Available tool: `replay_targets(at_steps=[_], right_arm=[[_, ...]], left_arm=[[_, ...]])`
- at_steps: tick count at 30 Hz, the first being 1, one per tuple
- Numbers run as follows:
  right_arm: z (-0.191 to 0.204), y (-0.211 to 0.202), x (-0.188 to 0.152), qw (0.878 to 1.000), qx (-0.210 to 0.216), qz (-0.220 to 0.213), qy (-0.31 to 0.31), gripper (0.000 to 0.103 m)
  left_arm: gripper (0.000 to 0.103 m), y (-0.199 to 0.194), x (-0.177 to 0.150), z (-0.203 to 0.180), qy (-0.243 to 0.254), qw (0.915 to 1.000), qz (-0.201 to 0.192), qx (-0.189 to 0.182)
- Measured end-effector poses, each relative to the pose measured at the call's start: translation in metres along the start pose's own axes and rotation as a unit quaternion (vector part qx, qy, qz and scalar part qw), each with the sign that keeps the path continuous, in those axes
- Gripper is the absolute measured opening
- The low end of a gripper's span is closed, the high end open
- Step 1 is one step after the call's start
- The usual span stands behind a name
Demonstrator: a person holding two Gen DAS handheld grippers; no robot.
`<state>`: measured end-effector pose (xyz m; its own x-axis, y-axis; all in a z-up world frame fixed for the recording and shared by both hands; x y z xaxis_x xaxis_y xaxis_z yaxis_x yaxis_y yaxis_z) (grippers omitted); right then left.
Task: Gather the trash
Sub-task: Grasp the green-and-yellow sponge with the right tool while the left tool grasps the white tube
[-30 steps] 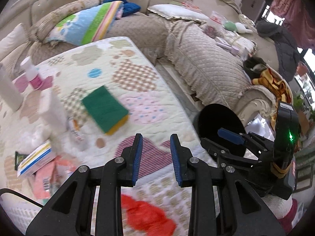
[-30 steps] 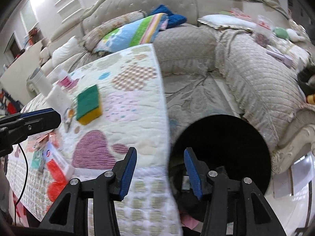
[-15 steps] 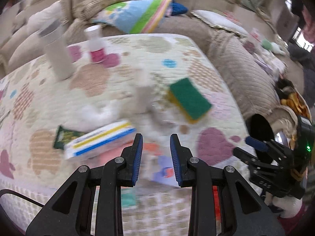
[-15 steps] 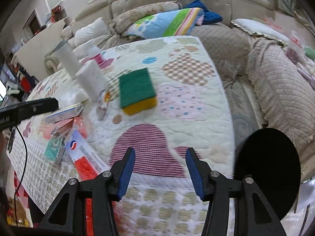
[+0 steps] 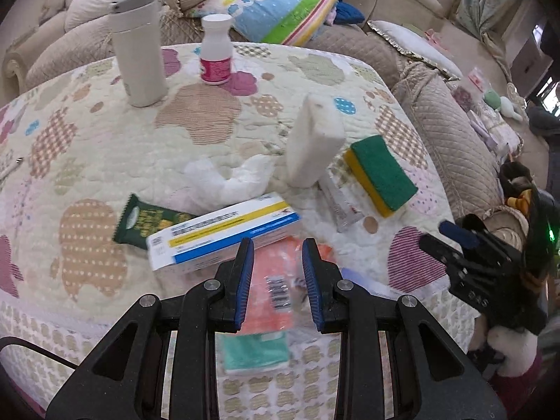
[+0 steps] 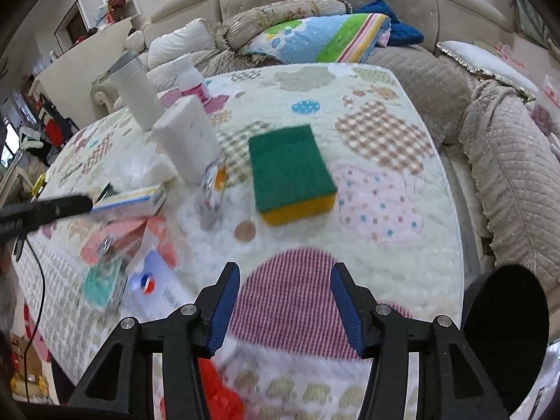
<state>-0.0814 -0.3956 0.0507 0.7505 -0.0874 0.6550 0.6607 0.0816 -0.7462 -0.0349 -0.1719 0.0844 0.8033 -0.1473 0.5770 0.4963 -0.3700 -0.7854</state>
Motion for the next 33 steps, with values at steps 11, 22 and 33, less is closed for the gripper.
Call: replay_targets(at_steps=[11,22,33], right_arm=[[0.004,0.065,0.048,0.999,-0.004,0.017,-0.031,0.069],[-0.014,0.077,0.045,1.000,0.000,0.023,-0.009,0.063],[-0.047,0.035,0.031,1.000,-0.001,0.000,0.014,0.063]], left_arm=[[0.026,0.023,0.011,-0.022,-0.002,0.9998,0.014,-0.017],[0.026,0.053,0.021,-0.057,0.001,0.9996,0.017,-0.021],[0.026,0.115,0.026,-0.071,-0.016,0.9989,0.035,0.028]])
Point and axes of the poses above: each gripper's, at about its wrist camera, not at the fingertips, and y roughly the way its jaws point, z to its left, x to its top, the point moved 2 cm from there along y, roughly the way its jaws point, and after that the axes turned 9 degrees about -z, right-handed, at the moved point
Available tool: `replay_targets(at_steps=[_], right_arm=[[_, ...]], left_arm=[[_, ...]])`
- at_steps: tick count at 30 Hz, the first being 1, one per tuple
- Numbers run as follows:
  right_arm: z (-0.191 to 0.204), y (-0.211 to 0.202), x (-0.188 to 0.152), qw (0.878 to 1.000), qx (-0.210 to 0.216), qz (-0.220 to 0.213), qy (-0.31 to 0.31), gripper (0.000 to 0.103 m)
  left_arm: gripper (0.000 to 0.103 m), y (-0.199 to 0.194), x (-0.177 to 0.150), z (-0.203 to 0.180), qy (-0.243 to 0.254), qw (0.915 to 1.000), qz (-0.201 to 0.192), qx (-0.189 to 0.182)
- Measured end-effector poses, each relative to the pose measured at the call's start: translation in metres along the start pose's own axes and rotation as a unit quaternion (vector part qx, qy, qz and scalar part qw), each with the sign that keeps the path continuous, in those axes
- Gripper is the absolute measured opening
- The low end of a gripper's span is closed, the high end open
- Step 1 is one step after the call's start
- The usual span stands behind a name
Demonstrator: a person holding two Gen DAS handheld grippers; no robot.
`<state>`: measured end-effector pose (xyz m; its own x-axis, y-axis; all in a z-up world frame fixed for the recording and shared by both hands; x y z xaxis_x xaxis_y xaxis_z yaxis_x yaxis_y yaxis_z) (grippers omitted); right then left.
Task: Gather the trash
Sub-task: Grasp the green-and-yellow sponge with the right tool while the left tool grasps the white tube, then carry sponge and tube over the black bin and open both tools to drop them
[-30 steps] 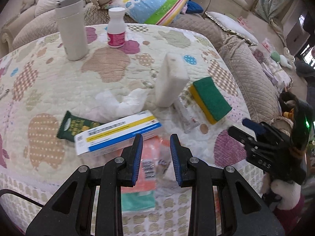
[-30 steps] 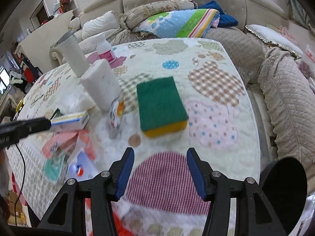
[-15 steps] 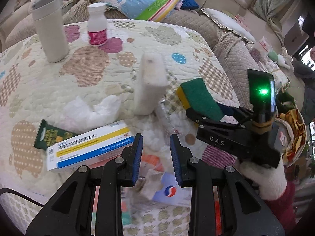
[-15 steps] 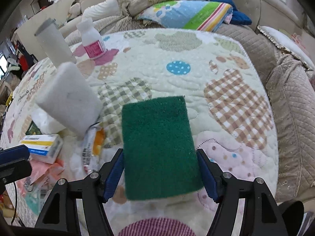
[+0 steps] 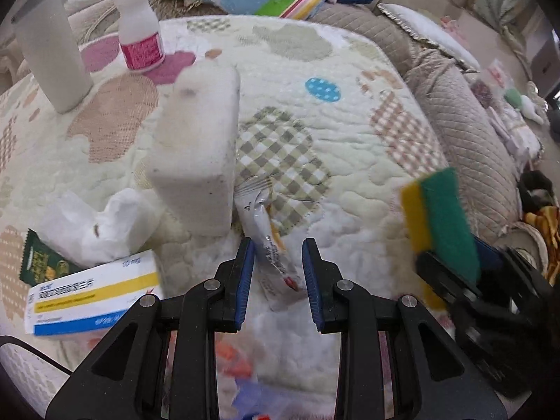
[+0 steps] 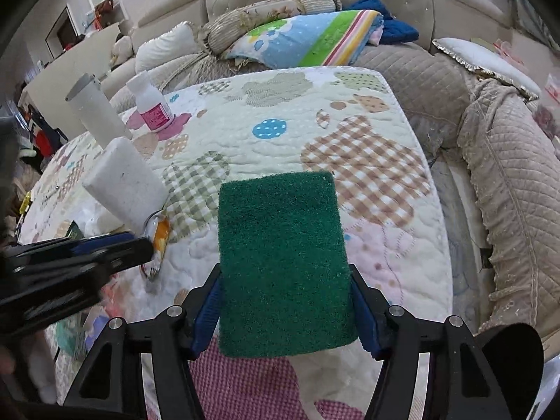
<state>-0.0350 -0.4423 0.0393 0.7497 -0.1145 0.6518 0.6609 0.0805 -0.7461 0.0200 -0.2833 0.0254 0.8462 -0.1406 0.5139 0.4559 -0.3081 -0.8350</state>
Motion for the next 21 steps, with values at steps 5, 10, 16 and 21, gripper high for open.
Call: replay_targets(at_steps=[5,10,16,21], right_arm=[[-0.003,-0.009,-0.004,1.000,0.006,-0.010,0.007,0.063],[-0.002,-0.015,-0.009,1.000,0.011,-0.014,0.015,0.063],[0.003,-0.030,-0.015,1.000,0.010,-0.022,0.016,0.063],[0.005,-0.039,-0.021,1.000,0.008,-0.025,0.016,0.063]], left_arm=[[0.019,0.004,0.001,0.003,0.000,0.9999,0.002,-0.016],[0.010,-0.015,-0.003,0.002,0.002,0.9988,-0.004,-0.049],[0.010,-0.050,-0.009,-0.008,0.026,0.9970,-0.026,-0.068],[0.009,-0.071,-0.015,-0.015,0.040,0.9955,-0.043,-0.075]])
Point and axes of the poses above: each gripper's, at about its wrist camera, not at the fingertips, and y roughly the way its jaws point, z to its left, x to its top, the point moved 2 cm from there along y, roughly the way its jaws point, and after that the axes turned 9 degrees about -z, right-handed, at the moved point
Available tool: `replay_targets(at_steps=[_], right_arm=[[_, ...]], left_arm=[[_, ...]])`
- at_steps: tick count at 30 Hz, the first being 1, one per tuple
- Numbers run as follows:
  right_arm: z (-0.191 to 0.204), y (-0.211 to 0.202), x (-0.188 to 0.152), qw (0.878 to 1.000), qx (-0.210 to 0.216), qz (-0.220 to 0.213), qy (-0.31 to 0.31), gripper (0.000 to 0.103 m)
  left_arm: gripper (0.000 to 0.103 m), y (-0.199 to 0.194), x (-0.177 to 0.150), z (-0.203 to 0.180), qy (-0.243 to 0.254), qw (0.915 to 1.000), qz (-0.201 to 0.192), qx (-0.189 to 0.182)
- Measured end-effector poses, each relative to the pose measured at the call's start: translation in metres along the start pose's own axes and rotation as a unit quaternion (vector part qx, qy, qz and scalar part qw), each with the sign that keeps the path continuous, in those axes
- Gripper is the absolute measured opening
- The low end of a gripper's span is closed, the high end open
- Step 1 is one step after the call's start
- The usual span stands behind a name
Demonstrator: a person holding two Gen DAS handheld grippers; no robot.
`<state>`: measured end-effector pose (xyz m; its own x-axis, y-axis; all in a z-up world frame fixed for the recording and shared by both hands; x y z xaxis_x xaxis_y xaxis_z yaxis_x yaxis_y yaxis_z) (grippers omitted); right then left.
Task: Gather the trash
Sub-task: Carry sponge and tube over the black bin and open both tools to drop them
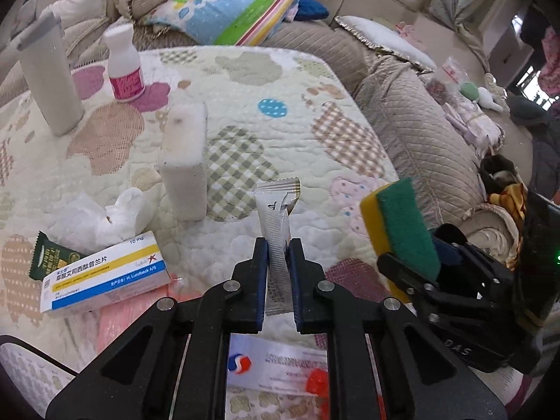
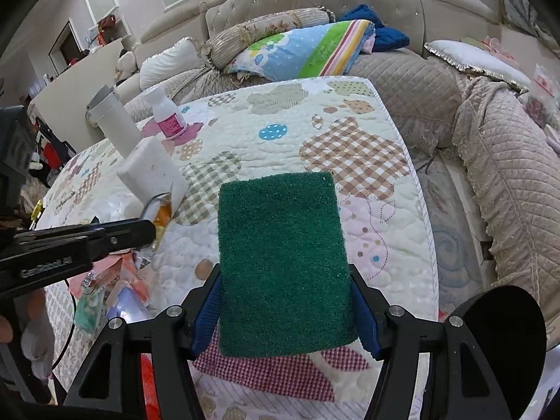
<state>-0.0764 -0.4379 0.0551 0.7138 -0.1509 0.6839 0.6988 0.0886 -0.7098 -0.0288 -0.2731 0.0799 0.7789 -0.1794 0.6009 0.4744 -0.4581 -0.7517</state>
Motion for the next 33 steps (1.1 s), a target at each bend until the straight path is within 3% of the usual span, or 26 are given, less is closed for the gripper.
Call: replay_targets(at_steps=[33], right_arm=[[-0.002,-0.062,-0.013,0.999,-0.020,-0.036,0.011,0.063]], left_arm=[[0.009,-0.077,-0.008,-0.042,0.046,0.9968,-0.060,-0.026]])
Point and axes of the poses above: each gripper's, at about its wrist camera, not at the fingertips, and y roughly the way its jaws point, z to its left, x to its top, the point moved 2 cm from there along y, roughly the way its jaws point, and after that the axes turned 9 degrees about -z, right-handed, at the moved point
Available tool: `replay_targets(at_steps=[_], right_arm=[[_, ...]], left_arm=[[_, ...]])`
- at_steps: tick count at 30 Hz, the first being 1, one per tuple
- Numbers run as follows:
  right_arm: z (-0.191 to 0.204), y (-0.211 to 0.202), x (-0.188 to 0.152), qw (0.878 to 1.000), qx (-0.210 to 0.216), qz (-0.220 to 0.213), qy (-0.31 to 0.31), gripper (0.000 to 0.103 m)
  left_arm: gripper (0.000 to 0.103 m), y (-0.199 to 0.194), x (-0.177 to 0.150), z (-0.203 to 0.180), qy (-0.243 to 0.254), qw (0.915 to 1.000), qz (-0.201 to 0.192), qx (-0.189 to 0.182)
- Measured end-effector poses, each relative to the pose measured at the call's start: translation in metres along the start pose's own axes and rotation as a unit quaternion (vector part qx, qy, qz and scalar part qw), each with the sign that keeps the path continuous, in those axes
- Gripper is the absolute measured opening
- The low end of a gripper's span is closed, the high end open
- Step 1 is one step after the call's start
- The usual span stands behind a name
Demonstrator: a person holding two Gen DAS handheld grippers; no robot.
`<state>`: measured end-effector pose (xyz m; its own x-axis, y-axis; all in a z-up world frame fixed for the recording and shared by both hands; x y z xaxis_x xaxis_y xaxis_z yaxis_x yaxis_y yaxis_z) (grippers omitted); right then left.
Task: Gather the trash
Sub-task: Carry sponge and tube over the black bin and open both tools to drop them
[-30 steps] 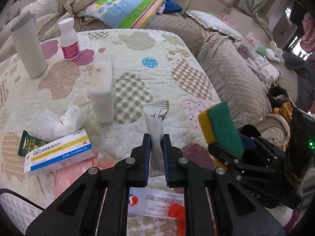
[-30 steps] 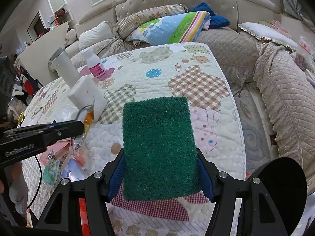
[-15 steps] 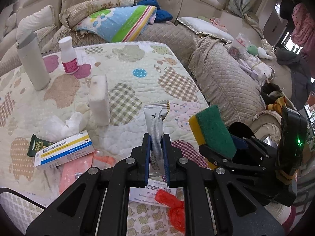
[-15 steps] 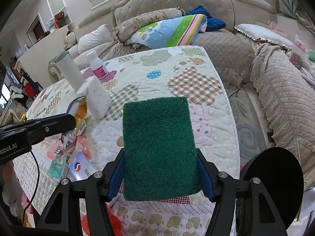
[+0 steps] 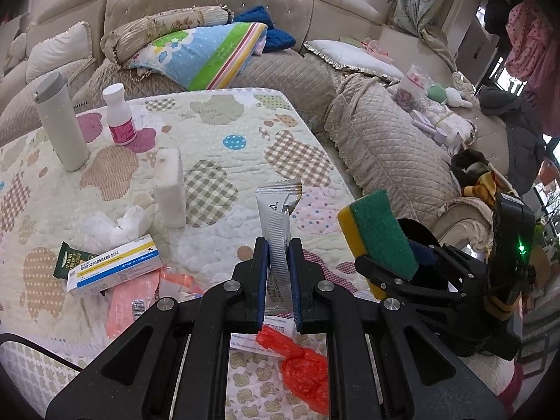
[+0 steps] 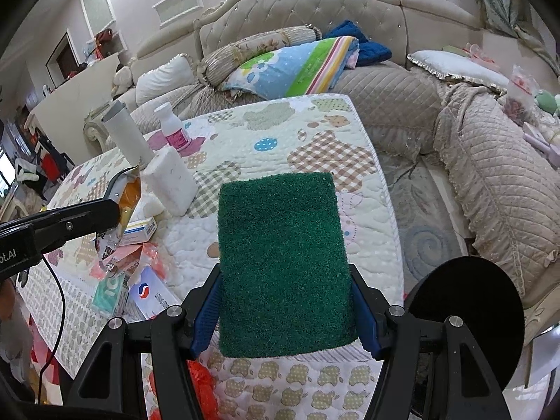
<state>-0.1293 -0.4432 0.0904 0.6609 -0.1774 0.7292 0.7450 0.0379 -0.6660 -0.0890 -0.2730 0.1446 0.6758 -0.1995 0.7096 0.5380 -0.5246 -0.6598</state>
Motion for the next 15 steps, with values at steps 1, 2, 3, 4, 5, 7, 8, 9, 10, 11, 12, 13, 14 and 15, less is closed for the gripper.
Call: replay_targets(at_steps=[1,2,3,4,5,7,8,9,10,11,12,13,14,15], right_arm=[[-0.001,-0.002,0.000,1.000,-0.001,-0.002,0.000,0.063],[-0.002,-0.003,0.000,1.000,-0.002,-0.002,-0.001,0.063],[-0.003,-0.006,0.000,1.000,-0.003,-0.004,-0.001,0.063],[-0.005,-0.007,-0.001,1.000,-0.004,-0.005,-0.002,0.063],[-0.007,-0.008,-0.002,1.000,-0.005,-0.005,-0.002,0.063],[-0.013,-0.011,-0.004,1.000,-0.009,-0.005,-0.001,0.063],[-0.016,-0.012,-0.005,1.000,-0.012,-0.004,0.000,0.063],[-0.019,-0.012,-0.006,1.000,-0.014,-0.003,0.001,0.063],[-0.024,-0.013,-0.007,1.000,-0.019,-0.001,0.002,0.063],[-0.027,-0.014,-0.008,1.000,-0.021,0.000,0.002,0.063],[-0.033,-0.015,-0.009,1.000,-0.026,0.002,0.005,0.063],[-0.036,-0.016,-0.009,1.000,-0.029,0.003,0.007,0.063],[-0.041,-0.018,-0.009,0.999,-0.032,0.003,0.012,0.063],[-0.044,-0.019,-0.009,0.999,-0.033,0.003,0.014,0.063]], left_arm=[[0.009,-0.002,0.000,-0.002,0.001,1.0000,-0.001,-0.001],[0.009,-0.003,0.000,-0.003,0.002,1.0000,-0.002,-0.001],[0.009,-0.006,0.000,-0.004,0.002,1.0000,-0.003,-0.002],[0.009,-0.008,0.001,-0.006,0.003,1.0000,-0.005,-0.002],[0.009,-0.011,0.001,-0.008,0.004,1.0000,-0.007,-0.003],[0.009,-0.016,0.001,-0.012,0.006,0.9999,-0.010,-0.006],[0.009,-0.017,0.002,-0.013,0.006,0.9999,-0.010,-0.007],[0.009,-0.019,0.002,-0.017,0.007,0.9999,-0.011,-0.010],[0.009,-0.020,0.002,-0.019,0.008,0.9998,-0.012,-0.011],[0.009,-0.021,0.002,-0.023,0.010,0.9998,-0.012,-0.014],[0.009,-0.021,0.002,-0.026,0.011,0.9997,-0.011,-0.017],[0.009,-0.021,0.002,-0.029,0.012,0.9997,-0.011,-0.019],[0.009,-0.021,0.002,-0.033,0.014,0.9996,-0.010,-0.022],[0.009,-0.021,0.002,-0.038,0.017,0.9995,-0.009,-0.025]])
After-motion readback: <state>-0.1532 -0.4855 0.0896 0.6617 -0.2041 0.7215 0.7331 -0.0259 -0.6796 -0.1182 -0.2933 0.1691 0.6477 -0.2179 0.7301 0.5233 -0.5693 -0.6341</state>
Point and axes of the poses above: each gripper's, at about its wrist camera, not at the fingertips, and y roughly the way its jaws point, z to its left, x to its top, the point moved 2 cm from there along y, roughly the way its jaws point, and after that the axes turned 9 degrees about -z, right-handed, at the moved point
